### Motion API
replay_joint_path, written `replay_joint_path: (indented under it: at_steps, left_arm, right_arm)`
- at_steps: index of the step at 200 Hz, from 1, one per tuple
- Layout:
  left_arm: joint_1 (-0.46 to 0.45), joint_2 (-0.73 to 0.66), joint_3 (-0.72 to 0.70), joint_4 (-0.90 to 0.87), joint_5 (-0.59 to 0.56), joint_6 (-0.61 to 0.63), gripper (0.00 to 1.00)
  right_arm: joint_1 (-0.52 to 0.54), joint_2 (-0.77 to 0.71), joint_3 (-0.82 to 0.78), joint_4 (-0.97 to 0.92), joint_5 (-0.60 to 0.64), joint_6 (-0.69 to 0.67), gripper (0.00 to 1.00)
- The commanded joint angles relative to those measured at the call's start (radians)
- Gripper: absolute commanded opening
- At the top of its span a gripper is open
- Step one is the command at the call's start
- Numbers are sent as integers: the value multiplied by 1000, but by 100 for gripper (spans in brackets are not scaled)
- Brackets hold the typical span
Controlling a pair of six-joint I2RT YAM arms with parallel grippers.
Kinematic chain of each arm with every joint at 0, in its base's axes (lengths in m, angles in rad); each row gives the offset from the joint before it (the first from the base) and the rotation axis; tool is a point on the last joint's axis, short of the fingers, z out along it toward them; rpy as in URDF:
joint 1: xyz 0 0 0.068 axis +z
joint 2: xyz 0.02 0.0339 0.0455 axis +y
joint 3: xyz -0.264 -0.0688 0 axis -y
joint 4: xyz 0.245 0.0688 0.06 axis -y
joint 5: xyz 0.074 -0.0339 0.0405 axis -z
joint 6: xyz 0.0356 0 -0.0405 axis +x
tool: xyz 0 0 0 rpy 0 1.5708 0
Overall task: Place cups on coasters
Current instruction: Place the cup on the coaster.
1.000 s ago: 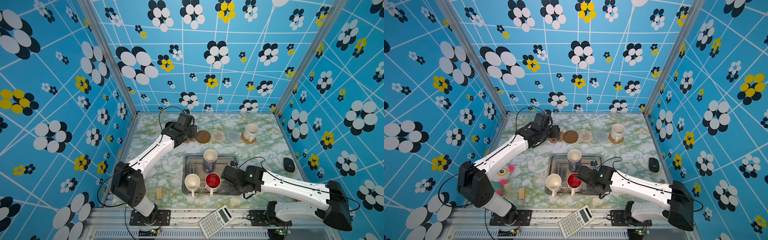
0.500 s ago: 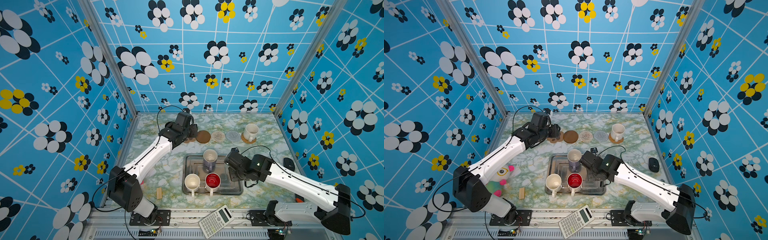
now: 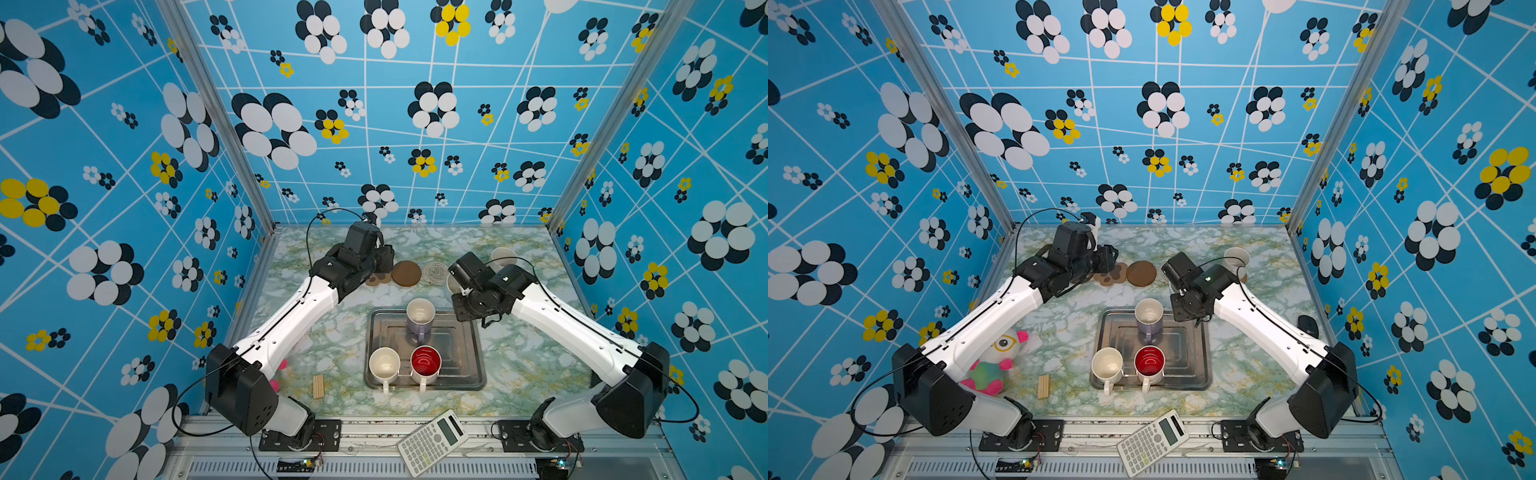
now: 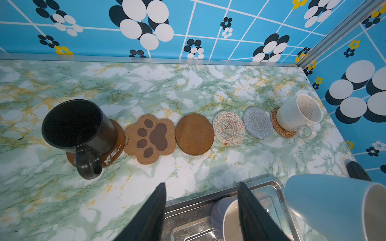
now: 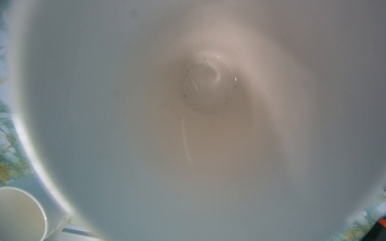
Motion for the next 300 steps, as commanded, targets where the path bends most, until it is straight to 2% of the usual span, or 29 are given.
replay_joint_path:
  at_steps: [1, 13, 59, 130, 204, 300]
  left_arm:
    - [-1, 18, 12, 43, -24, 28, 56]
    - [1, 35, 29, 43, -37, 28, 55]
    - [1, 79, 71, 32, -63, 0, 54]
    - [0, 124, 108, 57, -53, -6, 54]
    - [0, 153, 129, 61, -33, -7, 54]
    - [-3, 153, 135, 47, -37, -15, 53]
  right_arm:
    - [-56, 64, 87, 37, -6, -96, 0]
    - [-82, 106, 116, 44, 11, -125, 0]
    - [-195, 240, 181, 118, -60, -203, 0]
    - [-308, 450, 427, 99, -85, -269, 0]
    - [-359, 600, 586, 46, -69, -326, 0]
    - [-385, 666, 633, 29, -49, -325, 0]
